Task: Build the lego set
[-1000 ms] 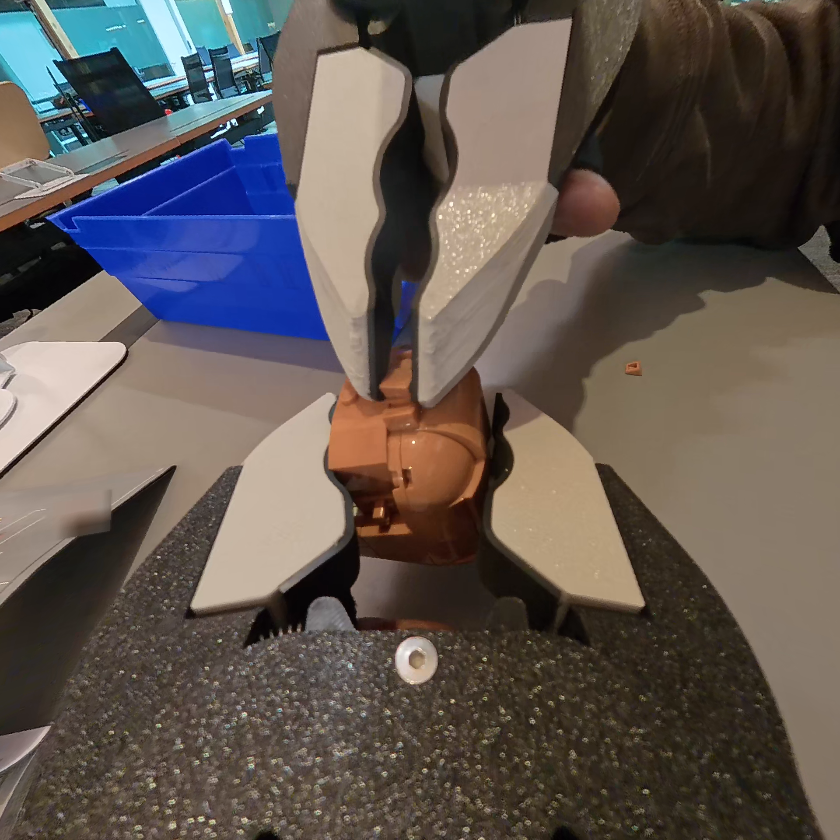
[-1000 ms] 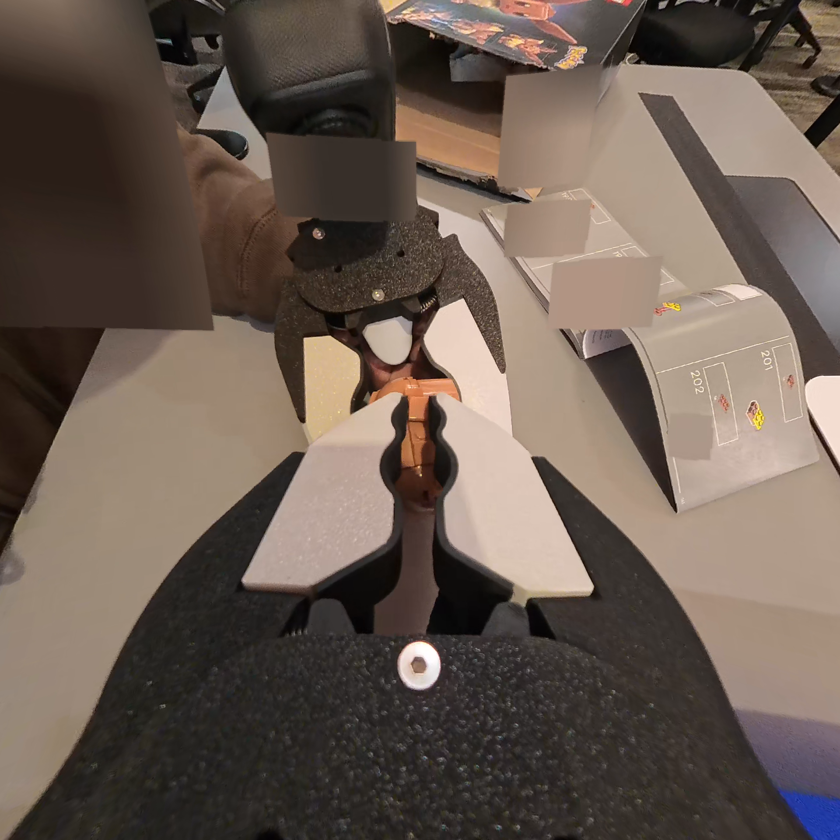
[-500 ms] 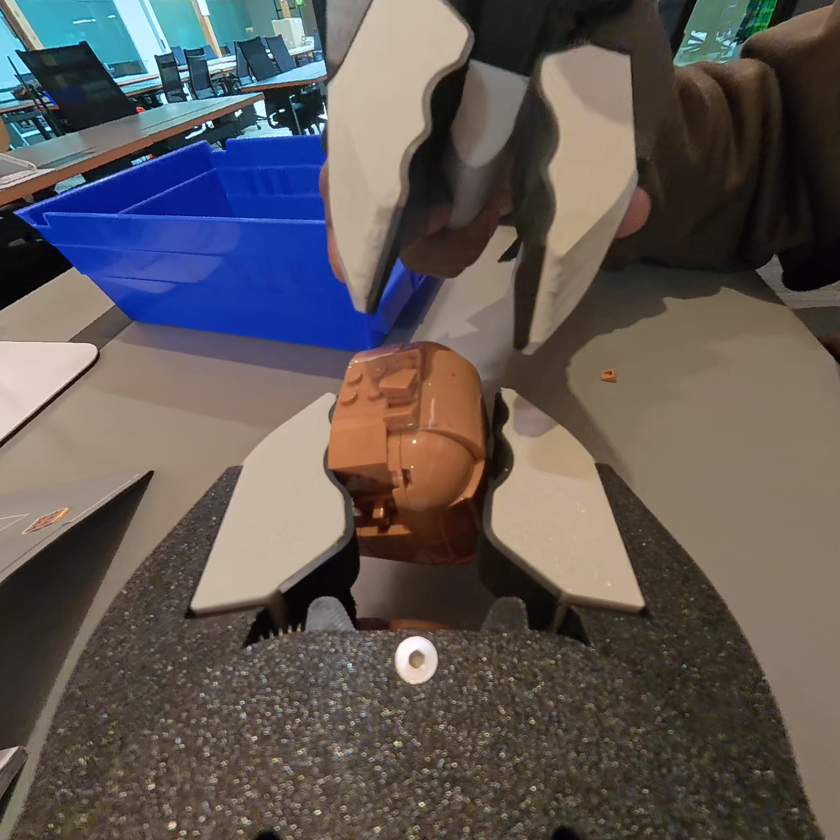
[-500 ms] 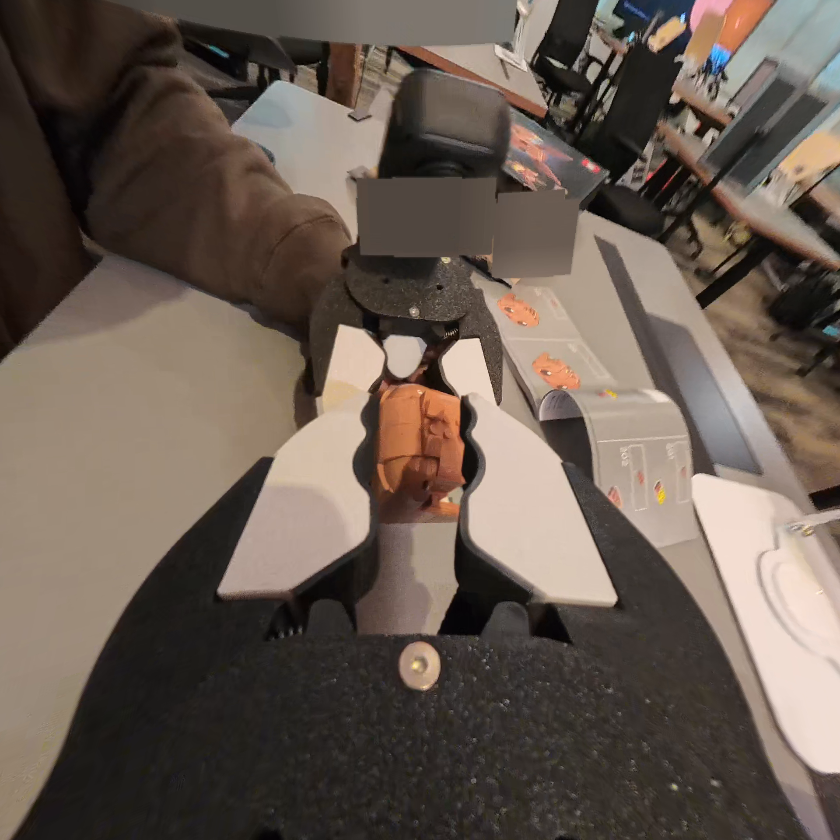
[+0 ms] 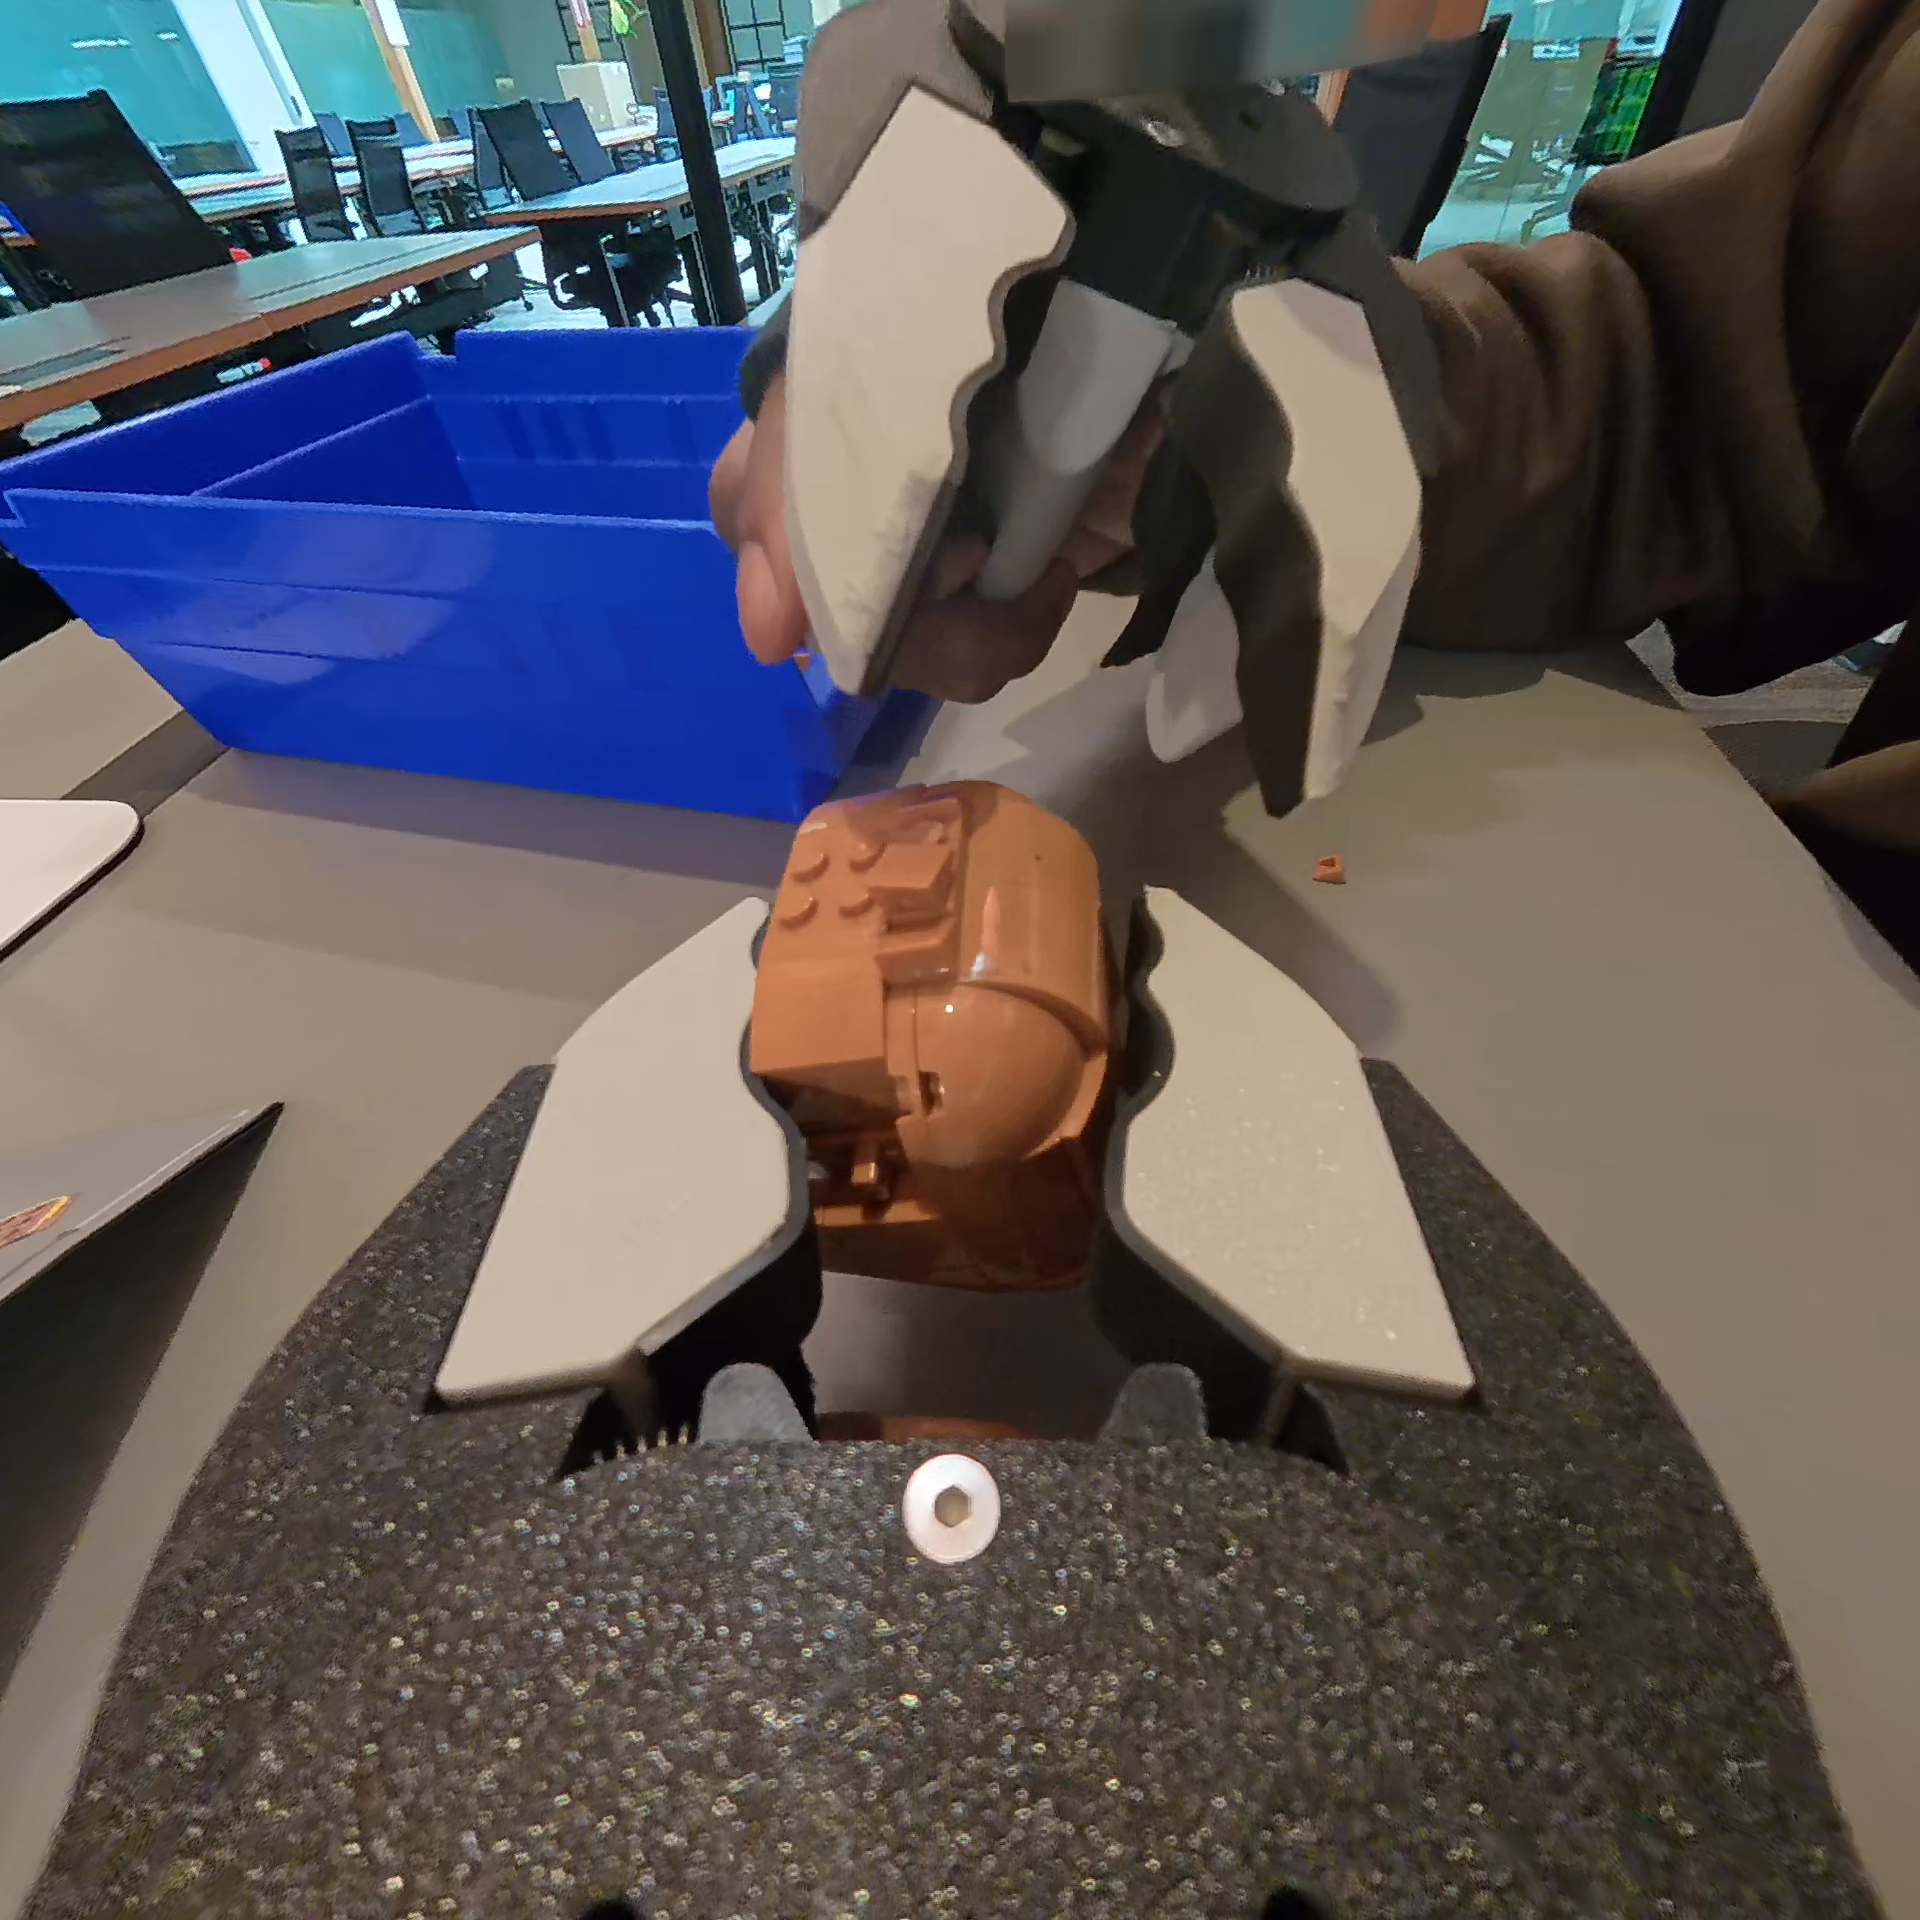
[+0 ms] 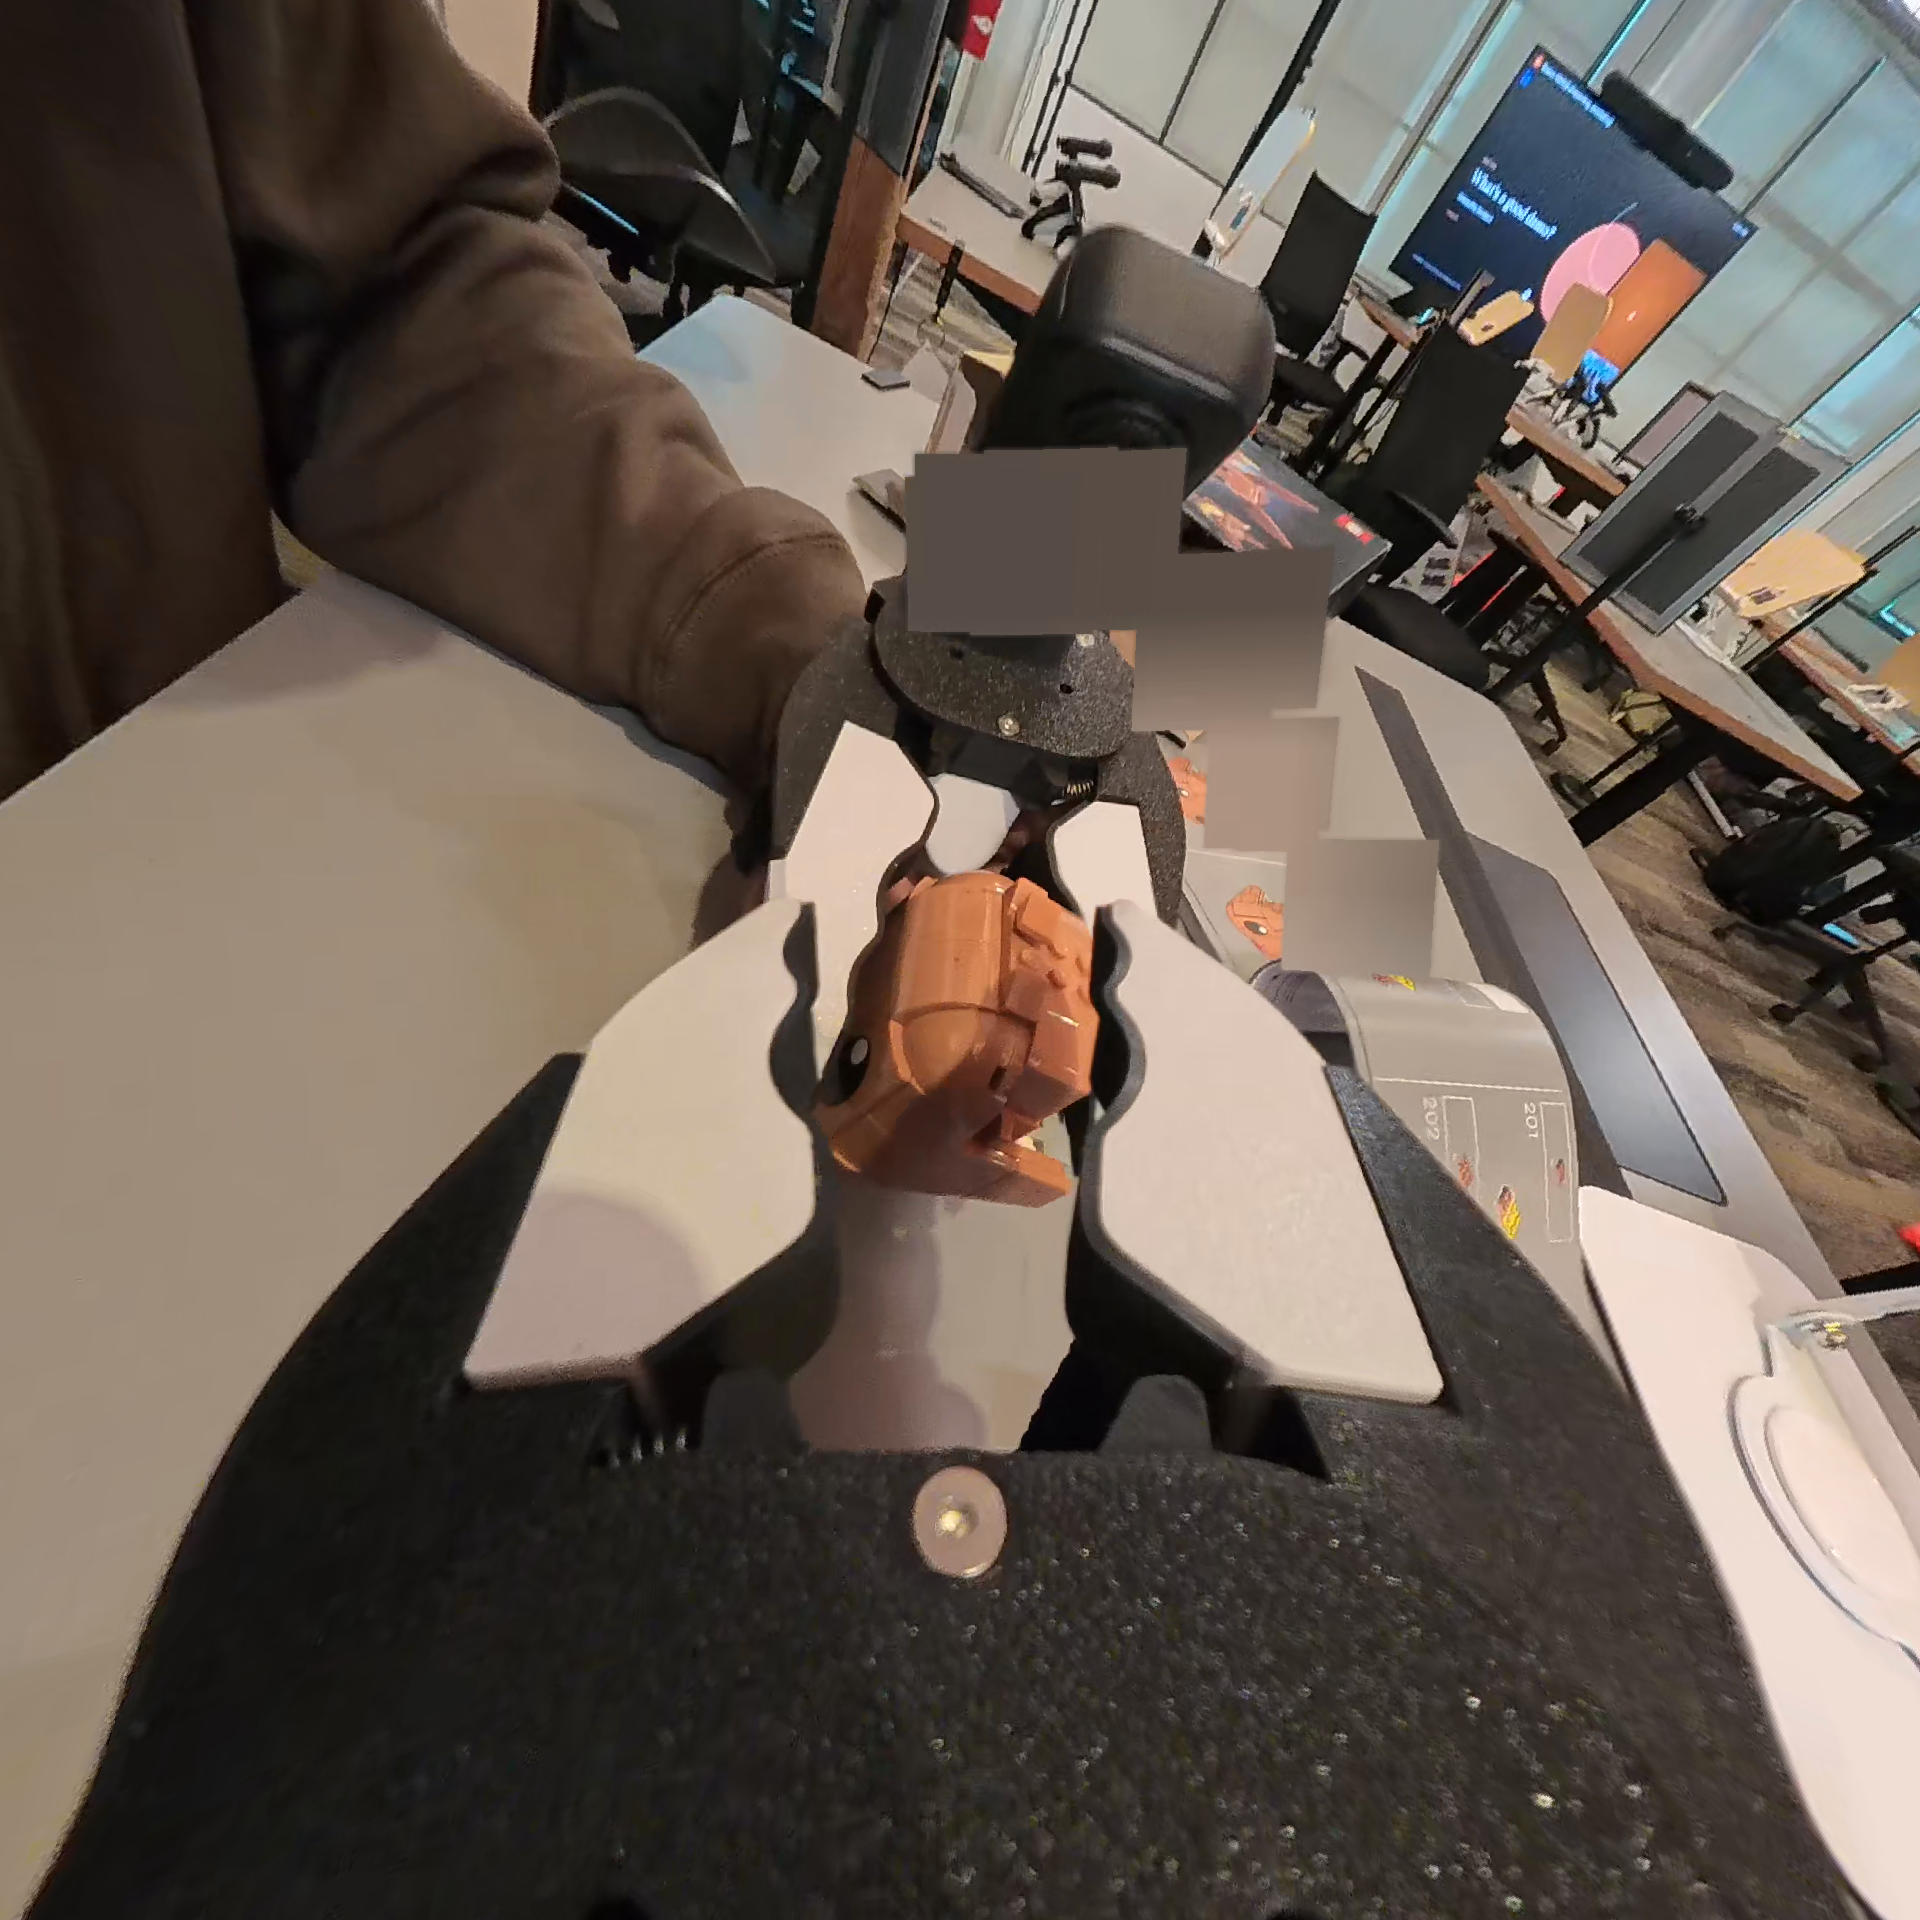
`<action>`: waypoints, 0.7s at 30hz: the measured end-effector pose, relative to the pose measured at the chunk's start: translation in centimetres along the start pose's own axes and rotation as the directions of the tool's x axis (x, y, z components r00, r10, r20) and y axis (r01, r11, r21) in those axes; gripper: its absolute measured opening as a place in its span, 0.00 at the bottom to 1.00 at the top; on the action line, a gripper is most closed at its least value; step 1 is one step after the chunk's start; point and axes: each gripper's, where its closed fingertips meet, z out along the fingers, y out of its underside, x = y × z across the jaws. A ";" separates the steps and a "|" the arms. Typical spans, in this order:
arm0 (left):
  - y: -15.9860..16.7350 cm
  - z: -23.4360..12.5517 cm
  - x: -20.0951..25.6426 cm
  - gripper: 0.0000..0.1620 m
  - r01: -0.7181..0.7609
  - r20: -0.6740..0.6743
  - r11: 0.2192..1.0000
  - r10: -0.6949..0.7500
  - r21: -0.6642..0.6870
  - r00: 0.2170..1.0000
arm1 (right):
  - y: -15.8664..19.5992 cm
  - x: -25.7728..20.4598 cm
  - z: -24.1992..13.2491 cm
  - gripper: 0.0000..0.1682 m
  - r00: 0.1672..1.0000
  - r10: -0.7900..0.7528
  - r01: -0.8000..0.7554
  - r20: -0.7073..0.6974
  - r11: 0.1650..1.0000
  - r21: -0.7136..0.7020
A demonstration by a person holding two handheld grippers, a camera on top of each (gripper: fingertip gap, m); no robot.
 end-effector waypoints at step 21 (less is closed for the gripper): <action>0.1 -0.3 -0.4 0.38 0.068 -0.017 0.998 -0.068 -0.006 0.998 | 0.7 0.3 -1.1 0.43 0.964 -0.211 0.217 -0.162 0.976 0.021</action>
